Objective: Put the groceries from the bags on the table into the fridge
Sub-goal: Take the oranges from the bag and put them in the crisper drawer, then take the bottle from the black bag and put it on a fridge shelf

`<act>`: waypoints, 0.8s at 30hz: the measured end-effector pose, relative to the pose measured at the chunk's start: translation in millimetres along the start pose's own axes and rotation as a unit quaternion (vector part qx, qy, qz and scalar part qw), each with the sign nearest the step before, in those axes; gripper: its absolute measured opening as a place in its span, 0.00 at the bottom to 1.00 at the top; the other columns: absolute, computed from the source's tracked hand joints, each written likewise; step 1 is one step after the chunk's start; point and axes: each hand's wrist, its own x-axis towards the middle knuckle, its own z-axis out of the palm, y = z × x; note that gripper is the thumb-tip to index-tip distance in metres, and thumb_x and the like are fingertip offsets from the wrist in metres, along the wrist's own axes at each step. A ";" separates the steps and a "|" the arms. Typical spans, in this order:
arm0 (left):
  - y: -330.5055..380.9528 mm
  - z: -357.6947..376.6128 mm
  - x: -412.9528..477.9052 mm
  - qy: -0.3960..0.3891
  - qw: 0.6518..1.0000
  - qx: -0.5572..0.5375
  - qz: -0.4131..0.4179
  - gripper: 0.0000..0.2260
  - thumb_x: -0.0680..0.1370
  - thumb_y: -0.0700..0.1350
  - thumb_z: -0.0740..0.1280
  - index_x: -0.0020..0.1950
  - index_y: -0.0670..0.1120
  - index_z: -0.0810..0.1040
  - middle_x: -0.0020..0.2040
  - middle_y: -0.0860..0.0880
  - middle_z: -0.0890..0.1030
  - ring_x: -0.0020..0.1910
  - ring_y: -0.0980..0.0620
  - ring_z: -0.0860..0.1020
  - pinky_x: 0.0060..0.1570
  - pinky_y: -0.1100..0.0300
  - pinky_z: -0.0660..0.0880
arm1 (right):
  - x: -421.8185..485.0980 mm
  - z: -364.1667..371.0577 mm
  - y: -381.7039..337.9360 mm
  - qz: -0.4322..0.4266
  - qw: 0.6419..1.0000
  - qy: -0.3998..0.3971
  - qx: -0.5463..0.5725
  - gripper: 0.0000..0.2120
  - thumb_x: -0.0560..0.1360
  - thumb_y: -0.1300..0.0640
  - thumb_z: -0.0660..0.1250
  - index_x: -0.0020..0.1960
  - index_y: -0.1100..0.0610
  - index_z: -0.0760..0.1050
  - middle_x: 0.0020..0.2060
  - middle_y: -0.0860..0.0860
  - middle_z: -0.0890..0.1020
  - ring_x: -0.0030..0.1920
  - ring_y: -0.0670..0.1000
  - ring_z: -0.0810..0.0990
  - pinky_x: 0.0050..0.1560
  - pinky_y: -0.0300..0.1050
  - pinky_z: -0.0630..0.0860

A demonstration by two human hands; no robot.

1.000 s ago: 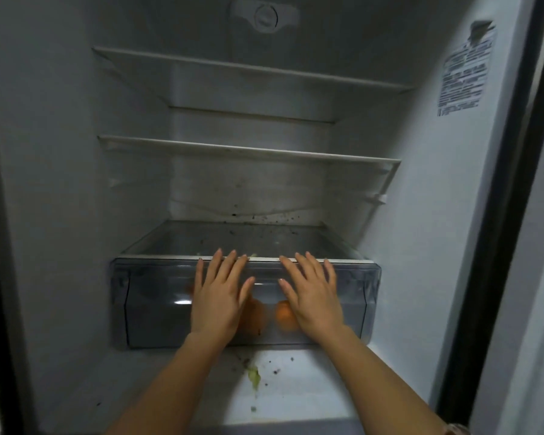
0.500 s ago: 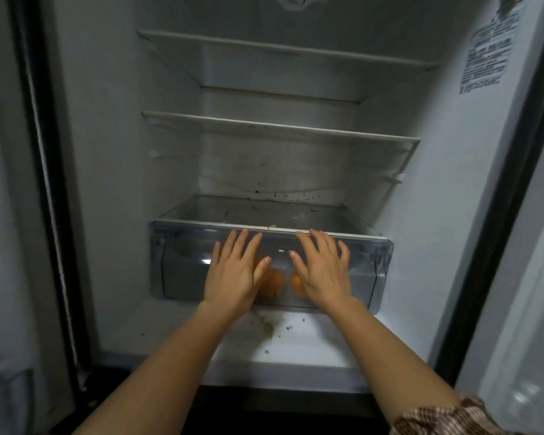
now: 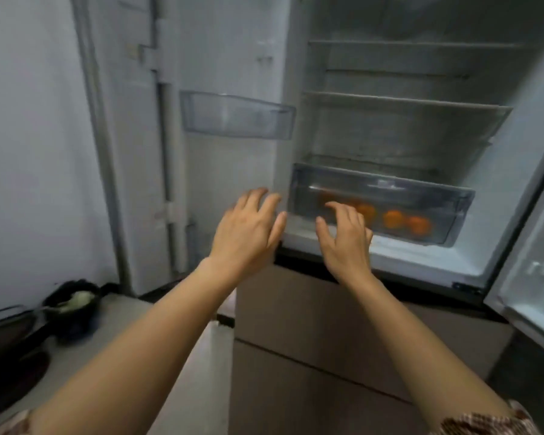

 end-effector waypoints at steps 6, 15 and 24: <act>-65.9 -115.8 -106.7 -0.003 0.995 0.075 -0.063 0.19 0.79 0.51 0.54 0.61 0.42 0.76 0.60 0.40 0.77 0.59 0.41 0.75 0.53 0.49 0.75 | -76.3 10.3 -135.1 -0.093 0.994 -0.048 0.040 0.21 0.75 0.47 0.58 0.64 0.56 0.73 0.61 0.53 0.76 0.62 0.55 0.71 0.57 0.51 0.63; -185.5 -239.3 -249.1 -0.060 0.952 0.165 -0.252 0.25 0.77 0.54 0.47 0.62 0.41 0.74 0.60 0.40 0.76 0.59 0.41 0.72 0.55 0.47 0.72 | -154.9 97.8 -318.2 -0.242 0.949 -0.196 0.050 0.22 0.78 0.48 0.60 0.69 0.55 0.67 0.63 0.52 0.73 0.63 0.54 0.69 0.57 0.51 0.63; -339.1 -338.1 -381.3 -0.151 0.872 0.287 -0.366 0.27 0.76 0.55 0.45 0.61 0.42 0.75 0.57 0.41 0.77 0.58 0.40 0.73 0.52 0.48 0.73 | -228.4 231.0 -509.0 -0.319 0.886 -0.331 0.058 0.23 0.79 0.45 0.58 0.71 0.53 0.62 0.67 0.53 0.70 0.67 0.55 0.66 0.64 0.57 0.62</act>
